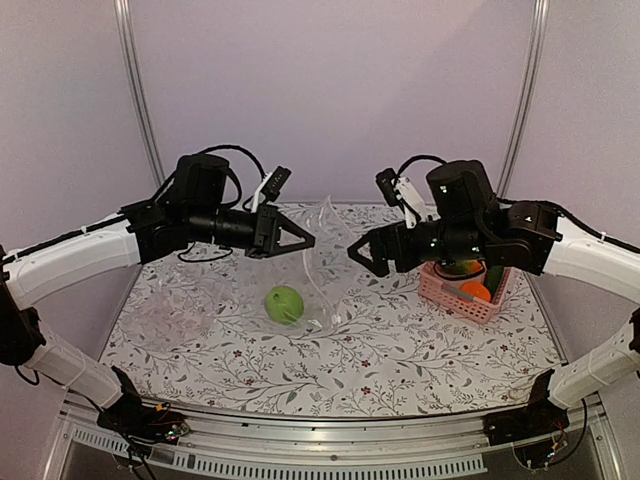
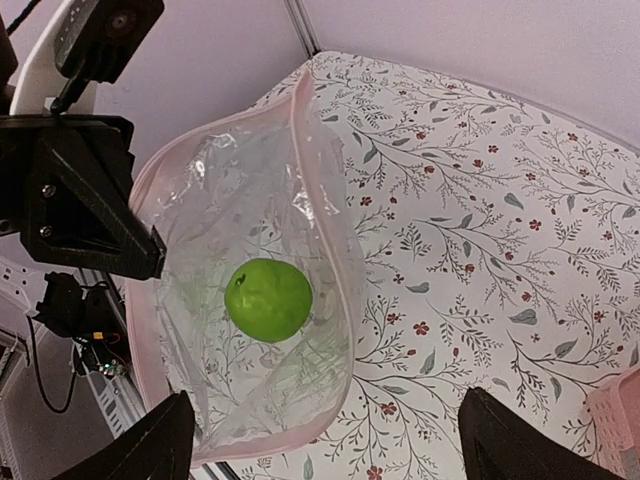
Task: Place the food in the zip-top bag and seal the zipper
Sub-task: Place the fake fruit in the zipper food storage bag, then adjust the zipper food storage bag at the center of the board.
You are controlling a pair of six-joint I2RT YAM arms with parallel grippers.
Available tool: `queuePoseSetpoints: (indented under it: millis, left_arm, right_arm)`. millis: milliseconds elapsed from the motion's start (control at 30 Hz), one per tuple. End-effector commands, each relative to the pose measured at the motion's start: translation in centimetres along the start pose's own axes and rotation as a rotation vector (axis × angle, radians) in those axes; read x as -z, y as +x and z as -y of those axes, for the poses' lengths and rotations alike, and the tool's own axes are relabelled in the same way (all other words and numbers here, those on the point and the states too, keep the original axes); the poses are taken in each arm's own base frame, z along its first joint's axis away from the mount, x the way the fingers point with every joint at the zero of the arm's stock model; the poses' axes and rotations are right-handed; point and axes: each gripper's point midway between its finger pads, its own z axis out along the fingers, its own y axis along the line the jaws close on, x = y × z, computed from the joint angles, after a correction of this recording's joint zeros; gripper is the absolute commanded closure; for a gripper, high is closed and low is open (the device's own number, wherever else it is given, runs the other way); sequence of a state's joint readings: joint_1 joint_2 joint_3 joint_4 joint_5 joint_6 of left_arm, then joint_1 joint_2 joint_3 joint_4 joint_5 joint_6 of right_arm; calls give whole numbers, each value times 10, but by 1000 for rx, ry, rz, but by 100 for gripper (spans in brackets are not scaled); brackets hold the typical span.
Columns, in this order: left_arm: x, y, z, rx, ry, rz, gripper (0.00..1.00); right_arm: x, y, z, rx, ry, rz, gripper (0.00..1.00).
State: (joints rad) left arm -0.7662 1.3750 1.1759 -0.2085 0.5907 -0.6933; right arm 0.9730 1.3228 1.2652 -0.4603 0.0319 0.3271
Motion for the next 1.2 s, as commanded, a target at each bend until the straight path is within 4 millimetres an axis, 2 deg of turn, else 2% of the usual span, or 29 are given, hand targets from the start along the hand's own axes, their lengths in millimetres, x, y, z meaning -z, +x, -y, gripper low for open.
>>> queuePoseSetpoints:
  millis: [0, 200, 300, 333, 433, 500, 567, 633, 800, 1033, 1067, 1167]
  left_arm:
    - [2, -5, 1, -2, 16, 21, 100]
    - [3, -4, 3, -3, 17, 22, 100]
    - [4, -3, 2, -1, 16, 20, 100]
    - [3, -3, 2, -1, 14, 19, 100]
    - [4, -3, 0, -11, 1, 20, 100]
    - [6, 0, -7, -22, -43, 10, 100]
    - [10, 0, -18, -47, -112, 3, 100]
    - [18, -2, -30, -71, -194, 7, 100]
    - [30, -2, -53, -98, -321, -2, 100]
    - [30, -2, -65, -104, -353, -46, 100]
    - [29, -2, -65, -106, -347, -54, 100]
    - [28, -5, -61, -135, -320, -84, 100]
  right_arm:
    - [-15, 21, 16, -65, 73, -77, 10]
    - [-32, 31, 22, -107, 104, -113, 20]
    - [-39, 32, 17, -115, 82, -127, 31]
    - [-40, 32, 16, -117, 78, -130, 36]
    - [-44, 33, 14, -119, 69, -136, 62]
    - [-42, 30, 11, -121, 57, -129, 75]
    - [-38, 25, 8, -124, 40, -119, 85]
    - [-31, 18, 5, -128, 27, -98, 91]
    - [-20, 9, 2, -137, 16, -63, 93]
    - [-26, 16, 6, -146, 34, -79, 97]
    - [-26, 16, 7, -147, 38, -79, 96]
    - [-19, 13, 16, -137, 82, -63, 84]
